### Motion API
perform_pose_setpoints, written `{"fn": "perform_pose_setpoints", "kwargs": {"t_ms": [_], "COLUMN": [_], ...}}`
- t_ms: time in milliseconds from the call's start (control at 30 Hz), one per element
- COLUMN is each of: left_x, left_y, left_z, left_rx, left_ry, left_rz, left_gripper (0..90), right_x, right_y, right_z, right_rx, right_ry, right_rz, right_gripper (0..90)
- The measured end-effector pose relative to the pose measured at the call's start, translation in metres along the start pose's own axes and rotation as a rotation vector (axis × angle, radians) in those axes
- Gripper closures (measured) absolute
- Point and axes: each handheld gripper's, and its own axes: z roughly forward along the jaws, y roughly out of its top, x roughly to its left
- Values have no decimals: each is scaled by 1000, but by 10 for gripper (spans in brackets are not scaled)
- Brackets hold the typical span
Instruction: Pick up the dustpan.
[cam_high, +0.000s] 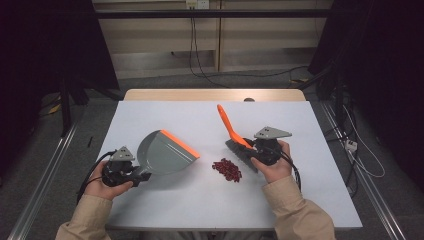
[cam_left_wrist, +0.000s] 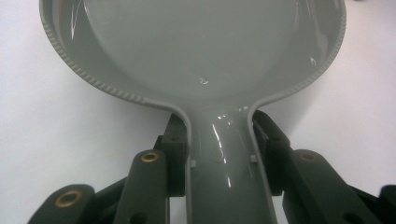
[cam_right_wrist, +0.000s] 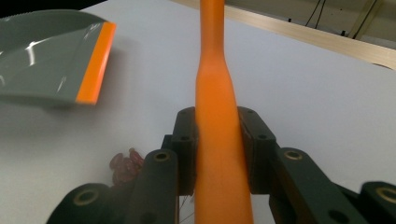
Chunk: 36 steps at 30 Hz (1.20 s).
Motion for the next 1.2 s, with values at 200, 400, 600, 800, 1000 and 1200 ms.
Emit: {"fn": "perform_pose_setpoints", "kwargs": {"t_ms": [200,400,600,800,1000,1200], "left_x": [-19,-29,-36,-46,-54,-60], "left_y": [1,2,3,5,10,12], "left_z": [8,15,21,28,35,39], "left_rx": [39,67,80,91,108,97], "left_ry": [-75,-115,-145,-168,-196,-212], "left_rz": [77,113,138,166,204,211], "left_gripper": [635,635,635,635,635,634], "right_x": [-1,-1,0,1,6,15], "right_y": [-2,-4,-6,-8,-10,-10], "right_z": [-1,0,2,5,9,11], "right_rx": [-3,3,9,23,42,55], "right_ry": [-14,-18,-31,-56,-73,-76], "right_rz": [24,33,32,20,-19,-59], "right_gripper": [712,713,713,712,712,712]}}
